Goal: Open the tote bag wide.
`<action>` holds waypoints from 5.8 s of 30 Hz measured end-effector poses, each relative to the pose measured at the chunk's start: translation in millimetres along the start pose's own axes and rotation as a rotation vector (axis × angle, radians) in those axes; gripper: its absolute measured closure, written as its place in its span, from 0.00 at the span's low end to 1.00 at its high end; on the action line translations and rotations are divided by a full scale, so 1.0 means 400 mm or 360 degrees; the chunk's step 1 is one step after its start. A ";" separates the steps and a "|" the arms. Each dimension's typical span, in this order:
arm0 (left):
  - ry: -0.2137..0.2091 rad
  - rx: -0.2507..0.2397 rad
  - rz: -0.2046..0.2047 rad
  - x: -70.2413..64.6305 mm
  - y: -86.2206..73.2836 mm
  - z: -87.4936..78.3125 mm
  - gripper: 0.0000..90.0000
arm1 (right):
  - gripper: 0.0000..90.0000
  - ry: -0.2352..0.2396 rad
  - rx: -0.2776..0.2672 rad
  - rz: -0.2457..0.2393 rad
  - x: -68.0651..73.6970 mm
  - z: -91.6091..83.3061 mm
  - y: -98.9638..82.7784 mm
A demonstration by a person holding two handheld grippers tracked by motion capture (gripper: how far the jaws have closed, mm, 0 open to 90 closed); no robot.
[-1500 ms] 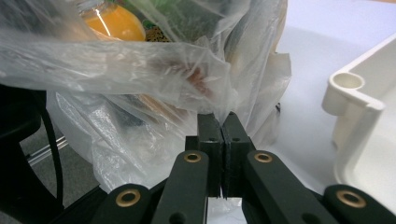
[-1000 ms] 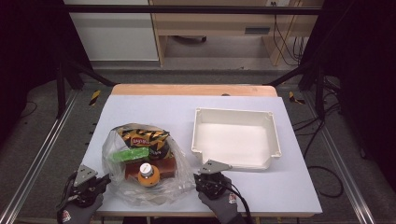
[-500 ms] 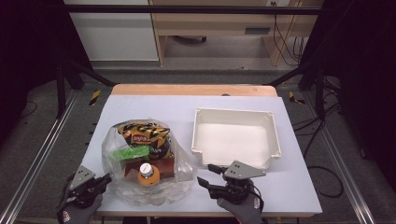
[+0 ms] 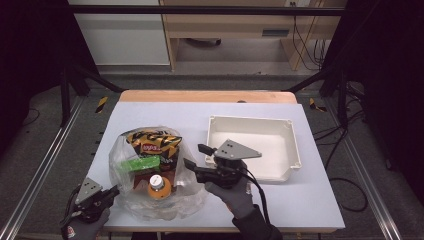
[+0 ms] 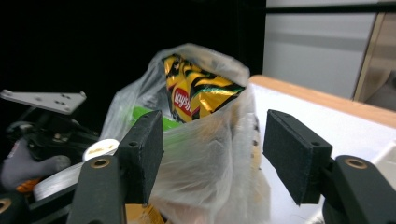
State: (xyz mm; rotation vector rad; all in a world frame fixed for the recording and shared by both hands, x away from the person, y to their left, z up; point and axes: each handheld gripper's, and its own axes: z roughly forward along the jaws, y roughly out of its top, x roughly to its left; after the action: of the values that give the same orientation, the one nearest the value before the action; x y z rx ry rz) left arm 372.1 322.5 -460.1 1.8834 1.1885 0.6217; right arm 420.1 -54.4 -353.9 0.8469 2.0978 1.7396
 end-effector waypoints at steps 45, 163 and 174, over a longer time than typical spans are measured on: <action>0.0040 -0.0546 0.0004 0.000 0.247 -0.125 0.28 | 1.00 0.0005 0.0329 0.0005 -0.004 0.068 -0.104; 0.0006 -0.0209 -0.0123 0.057 0.155 -0.065 1.00 | 0.47 0.0044 -0.0055 -0.0081 0.024 -0.063 0.005; -0.0028 -0.0143 -0.0102 0.027 0.078 -0.079 1.00 | 0.74 0.0110 0.0227 -0.0141 0.054 -0.005 -0.050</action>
State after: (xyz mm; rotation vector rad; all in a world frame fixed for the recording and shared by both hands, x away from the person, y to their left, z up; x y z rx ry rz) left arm 369.1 336.6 -416.8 1.7654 1.1856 0.6126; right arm 397.2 -45.0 -369.4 0.7284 2.2906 1.6115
